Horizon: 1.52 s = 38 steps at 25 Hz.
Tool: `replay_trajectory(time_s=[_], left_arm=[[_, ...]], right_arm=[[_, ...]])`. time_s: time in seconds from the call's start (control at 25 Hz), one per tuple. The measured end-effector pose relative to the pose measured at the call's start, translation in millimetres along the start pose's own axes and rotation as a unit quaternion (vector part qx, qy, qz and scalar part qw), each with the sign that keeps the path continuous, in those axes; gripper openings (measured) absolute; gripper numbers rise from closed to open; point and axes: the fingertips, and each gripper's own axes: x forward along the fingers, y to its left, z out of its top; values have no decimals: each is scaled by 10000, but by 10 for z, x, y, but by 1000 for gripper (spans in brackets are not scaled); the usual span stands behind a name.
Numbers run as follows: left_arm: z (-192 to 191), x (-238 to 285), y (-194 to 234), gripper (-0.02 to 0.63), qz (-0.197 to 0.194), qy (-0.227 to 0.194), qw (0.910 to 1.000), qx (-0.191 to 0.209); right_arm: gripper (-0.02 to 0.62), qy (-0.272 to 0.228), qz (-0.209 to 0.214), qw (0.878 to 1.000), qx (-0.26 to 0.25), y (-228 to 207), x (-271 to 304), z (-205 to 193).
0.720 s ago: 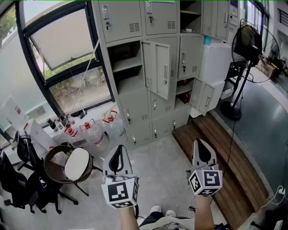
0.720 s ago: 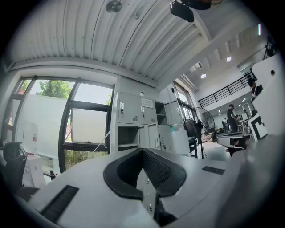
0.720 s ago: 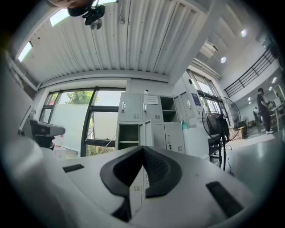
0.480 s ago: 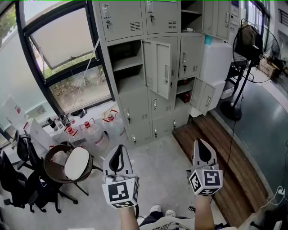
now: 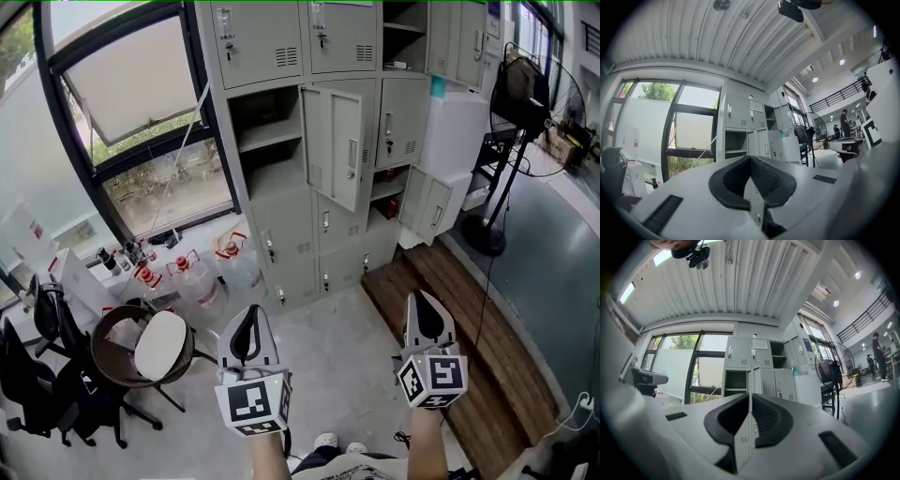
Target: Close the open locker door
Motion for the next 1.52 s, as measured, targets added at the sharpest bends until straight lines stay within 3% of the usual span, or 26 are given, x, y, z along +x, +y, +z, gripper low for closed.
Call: replay_trajectory(time_s=[0.08,0.24,0.32,0.92,1.52], left_arm=[[-18,48,29,0,-33,-5,10000,7],[-39,142,85,0,-122,-15,9999,24],[-41,168,122,0,-166,-20,9999,29],[-220,556,352,0,-155,110,9998,13],[-347,1814,376,0,208,156,9996,123]], right_arm=[[82,-5,112,9999,41,54,56,-6],[85,12,165,9999,46,153,160,-30],[178,29,243,9997,77,235,196,-47],[177,143,226,9996,115,308,625,-241],[161,159,512,9982,260,-110,2047,-438]])
